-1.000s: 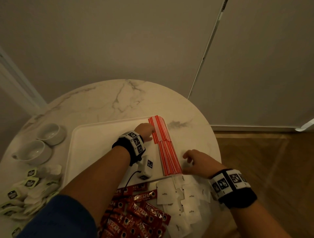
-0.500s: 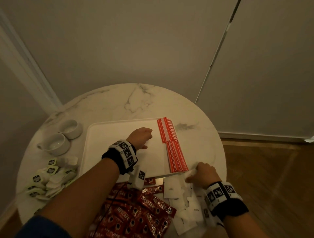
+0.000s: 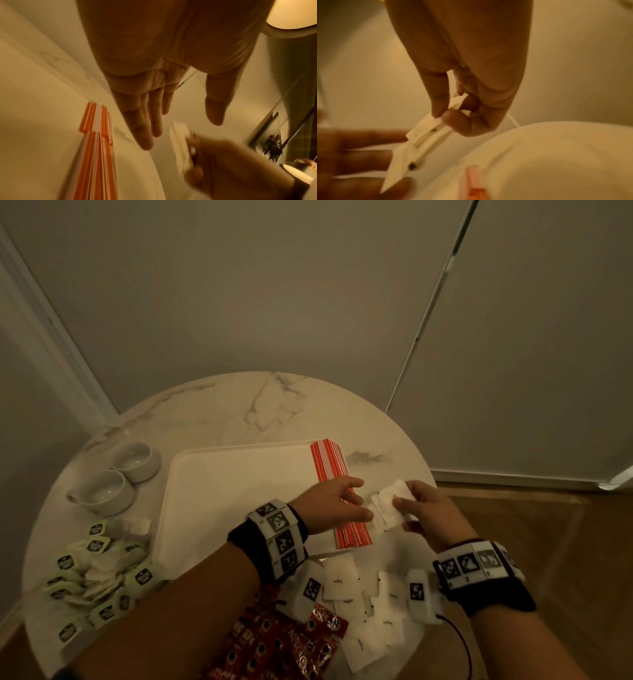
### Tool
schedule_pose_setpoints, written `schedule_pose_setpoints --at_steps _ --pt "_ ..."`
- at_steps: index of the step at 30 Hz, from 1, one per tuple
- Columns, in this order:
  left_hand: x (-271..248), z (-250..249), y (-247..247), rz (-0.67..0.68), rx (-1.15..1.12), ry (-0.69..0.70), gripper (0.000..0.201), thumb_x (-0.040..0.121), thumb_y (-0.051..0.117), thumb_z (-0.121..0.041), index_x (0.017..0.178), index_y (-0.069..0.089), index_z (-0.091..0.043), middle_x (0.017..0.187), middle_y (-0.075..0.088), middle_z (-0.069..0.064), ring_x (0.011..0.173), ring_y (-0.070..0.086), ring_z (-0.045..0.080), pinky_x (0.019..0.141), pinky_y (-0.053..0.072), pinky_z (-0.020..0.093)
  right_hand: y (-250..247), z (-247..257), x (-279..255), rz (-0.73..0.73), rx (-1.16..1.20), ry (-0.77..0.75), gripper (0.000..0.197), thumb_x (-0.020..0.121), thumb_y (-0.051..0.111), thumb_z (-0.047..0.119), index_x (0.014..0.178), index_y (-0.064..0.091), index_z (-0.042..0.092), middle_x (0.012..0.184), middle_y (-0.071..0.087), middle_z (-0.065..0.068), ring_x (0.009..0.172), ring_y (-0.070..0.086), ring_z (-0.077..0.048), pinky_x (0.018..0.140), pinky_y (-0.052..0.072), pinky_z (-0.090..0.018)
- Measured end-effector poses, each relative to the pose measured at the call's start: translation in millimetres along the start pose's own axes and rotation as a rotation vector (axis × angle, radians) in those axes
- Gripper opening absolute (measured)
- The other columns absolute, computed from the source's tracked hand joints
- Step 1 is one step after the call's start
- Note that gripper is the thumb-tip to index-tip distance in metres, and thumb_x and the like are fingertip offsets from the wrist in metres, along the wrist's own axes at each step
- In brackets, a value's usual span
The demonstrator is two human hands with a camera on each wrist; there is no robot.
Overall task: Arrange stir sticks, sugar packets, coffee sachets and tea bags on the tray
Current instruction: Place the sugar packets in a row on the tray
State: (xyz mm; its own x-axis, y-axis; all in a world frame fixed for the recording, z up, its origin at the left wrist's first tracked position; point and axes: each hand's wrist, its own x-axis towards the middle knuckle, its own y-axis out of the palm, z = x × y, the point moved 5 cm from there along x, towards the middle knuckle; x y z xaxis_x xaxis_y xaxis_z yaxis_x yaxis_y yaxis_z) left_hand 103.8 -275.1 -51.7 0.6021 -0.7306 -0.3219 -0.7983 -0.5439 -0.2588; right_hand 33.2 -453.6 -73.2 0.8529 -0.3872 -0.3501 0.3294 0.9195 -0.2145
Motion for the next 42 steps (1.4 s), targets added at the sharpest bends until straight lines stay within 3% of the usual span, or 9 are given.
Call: schedule_pose_setpoints --at_steps 4,7,14,18,22,25,30,35,42 --pt "-3 1 5 -0.043 -0.203 0.032 0.038 0.081 0.070 -0.004 0.117 0.056 -0.009 0.104 0.068 0.011 0.089 0.070 0.024 0.076 0.059 0.040 35 38 -7 0.148 0.018 -0.116 0.018 0.088 0.061 0.001 0.104 0.064 0.008 0.093 0.069 -0.012 0.081 0.067 -0.027 0.059 0.052 -0.031" --pt "-11 16 -10 -0.152 -0.268 0.000 0.027 0.083 0.065 0.002 0.110 0.062 -0.002 0.097 0.070 0.017 0.080 0.072 0.025 0.066 0.060 0.032 55 49 -4 0.214 -0.024 -0.152 0.014 0.091 0.058 0.002 0.100 0.066 0.008 0.090 0.069 -0.011 0.078 0.067 -0.023 0.056 0.053 -0.028" --pt "-27 59 -50 -0.314 -0.511 -0.124 0.015 0.088 0.061 -0.001 0.102 0.061 0.003 0.095 0.070 0.022 0.084 0.072 0.030 0.064 0.060 0.031 71 60 24 0.140 -0.017 -0.190 0.015 0.092 0.054 0.005 0.098 0.068 0.010 0.074 0.056 -0.010 0.058 0.049 -0.016 0.043 0.036 -0.025" --pt "-26 75 -76 -0.479 -0.619 -0.164 0.014 0.092 0.060 -0.014 0.088 0.067 -0.002 0.086 0.068 0.014 0.071 0.067 0.023 0.056 0.058 0.030 85 70 52 0.120 -0.011 -0.189 0.027 0.091 0.049 -0.001 0.104 0.069 0.013 0.063 0.055 -0.004 0.049 0.043 -0.014 0.043 0.034 -0.024" --pt "-19 88 -105 -0.624 -0.574 -0.193 0.012 0.091 0.062 -0.019 0.087 0.070 -0.011 0.081 0.062 0.008 0.069 0.053 0.018 0.048 0.039 0.025 107 87 89 0.130 -0.172 -0.244 0.044 0.085 0.048 -0.008 0.118 0.066 0.014 0.075 0.063 -0.010 0.057 0.051 -0.020 0.055 0.045 -0.032" --pt "-9 95 -123 -0.679 -0.563 -0.224 0.014 0.088 0.065 -0.019 0.095 0.071 -0.009 0.074 0.056 0.008 0.059 0.045 0.016 0.044 0.033 0.023 123 97 120 0.090 -0.316 -0.268 0.033 0.081 0.056 -0.006 0.106 0.066 0.013 0.075 0.063 -0.008 0.058 0.054 -0.020 0.056 0.047 -0.032" --pt "9 106 -142 -0.712 -0.548 -0.267 0.007 0.084 0.070 -0.013 0.089 0.069 -0.009 0.062 0.057 0.009 0.044 0.047 0.016 0.041 0.038 0.022 155 93 173 0.068 -0.501 -0.249 0.026 0.077 0.061 -0.003 0.097 0.071 0.011 0.072 0.059 -0.003 0.065 0.054 -0.017 0.058 0.041 -0.023" --pt "22 120 -150 -0.698 -0.489 -0.318 0.003 0.083 0.068 -0.007 0.082 0.068 -0.010 0.060 0.063 0.007 0.047 0.057 0.017 0.047 0.045 0.026 189 73 208 0.177 -0.641 -0.157 0.025 0.082 0.060 -0.001 0.093 0.073 0.016 0.073 0.058 0.004 0.079 0.058 -0.020 0.072 0.051 -0.029" --pt "35 125 -150 -0.663 -0.424 -0.346 0.003 0.085 0.068 -0.012 0.084 0.065 -0.013 0.074 0.064 0.008 0.052 0.062 0.018 0.051 0.048 0.027 206 69 227 0.161 -0.787 -0.194 0.022 0.085 0.059 0.003 0.101 0.070 0.012 0.111 0.066 -0.008 0.104 0.059 -0.024 0.081 0.045 -0.026"
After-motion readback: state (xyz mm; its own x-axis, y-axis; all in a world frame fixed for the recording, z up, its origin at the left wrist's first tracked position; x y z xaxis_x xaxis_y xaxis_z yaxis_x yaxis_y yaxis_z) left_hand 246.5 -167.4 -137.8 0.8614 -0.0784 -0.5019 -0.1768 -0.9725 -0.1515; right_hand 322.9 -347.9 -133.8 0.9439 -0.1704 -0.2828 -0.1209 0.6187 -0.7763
